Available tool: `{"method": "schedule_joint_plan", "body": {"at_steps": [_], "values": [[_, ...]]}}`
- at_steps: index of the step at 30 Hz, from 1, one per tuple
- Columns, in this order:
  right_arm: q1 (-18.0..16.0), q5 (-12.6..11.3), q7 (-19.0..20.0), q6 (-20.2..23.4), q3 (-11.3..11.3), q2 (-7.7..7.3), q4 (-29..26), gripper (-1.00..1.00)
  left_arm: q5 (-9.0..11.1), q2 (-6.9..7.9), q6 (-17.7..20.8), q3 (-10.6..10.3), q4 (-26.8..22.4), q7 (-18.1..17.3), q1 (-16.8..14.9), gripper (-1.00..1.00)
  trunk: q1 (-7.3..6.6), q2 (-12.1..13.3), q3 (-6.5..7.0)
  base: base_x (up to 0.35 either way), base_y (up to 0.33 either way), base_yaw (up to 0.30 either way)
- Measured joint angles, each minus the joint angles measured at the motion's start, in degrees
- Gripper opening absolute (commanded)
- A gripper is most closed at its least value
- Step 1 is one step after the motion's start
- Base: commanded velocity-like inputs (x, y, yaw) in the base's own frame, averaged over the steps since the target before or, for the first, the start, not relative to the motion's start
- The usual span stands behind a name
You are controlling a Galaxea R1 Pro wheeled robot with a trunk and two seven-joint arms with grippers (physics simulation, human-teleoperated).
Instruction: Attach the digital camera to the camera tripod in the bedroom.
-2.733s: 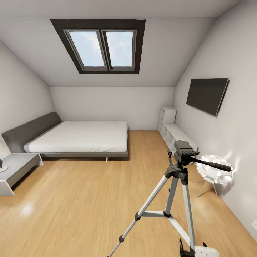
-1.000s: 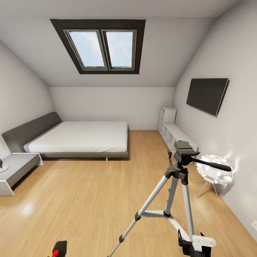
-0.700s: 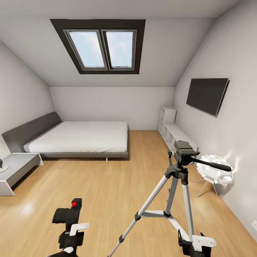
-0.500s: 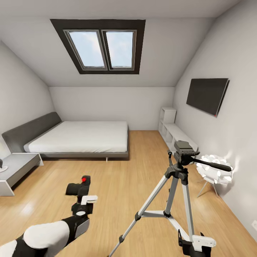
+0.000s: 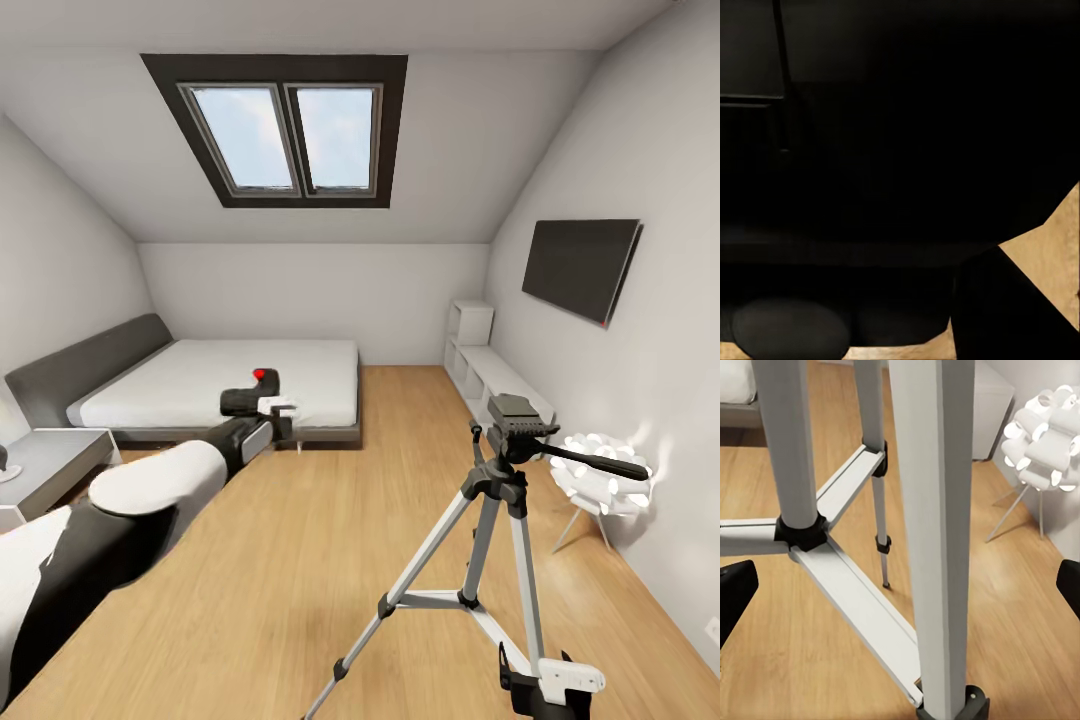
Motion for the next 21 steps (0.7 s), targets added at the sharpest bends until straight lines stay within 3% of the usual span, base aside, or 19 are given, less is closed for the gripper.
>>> {"method": "schedule_joint_plan", "body": {"at_steps": [4,13,17,18,20,21], "values": [[0.00,0.00,0.00,0.00,0.01,0.14,0.03,1.00,0.11,-0.01,4.31,0.81,2.51,-5.86,-5.79,-1.00,0.02,0.04,-0.01,0.000,0.000,0.000],[0.01,0.00,0.00,0.00,0.06,0.21,0.04,1.00,0.41,-0.29,14.31,1.26,3.37,-10.51,-18.54,-1.00,0.00,-0.01,-0.01,0.000,0.000,0.000],[0.01,0.03,0.01,0.00,0.07,0.21,0.04,1.00,0.89,-0.92,17.36,1.44,3.35,-20.99,-22.61,-1.00,0.00,0.01,-0.01,0.000,0.000,0.000],[0.01,0.05,0.00,0.00,0.06,0.21,0.05,1.00,1.27,-1.12,18.62,1.76,3.33,-26.44,-23.63,-1.00,0.00,0.00,-0.01,0.000,0.000,0.000],[0.01,0.06,0.03,0.00,0.07,0.22,0.08,1.00,0.79,-1.39,19.73,1.50,3.36,-32.17,-24.51,-1.00,0.00,0.01,-0.01,0.000,0.000,0.000],[0.01,0.06,0.02,0.00,0.07,0.22,0.10,1.00,1.08,-1.70,20.56,1.77,3.39,-37.33,-25.14,-1.00,0.00,0.00,-0.01,0.000,0.000,0.000]]}}
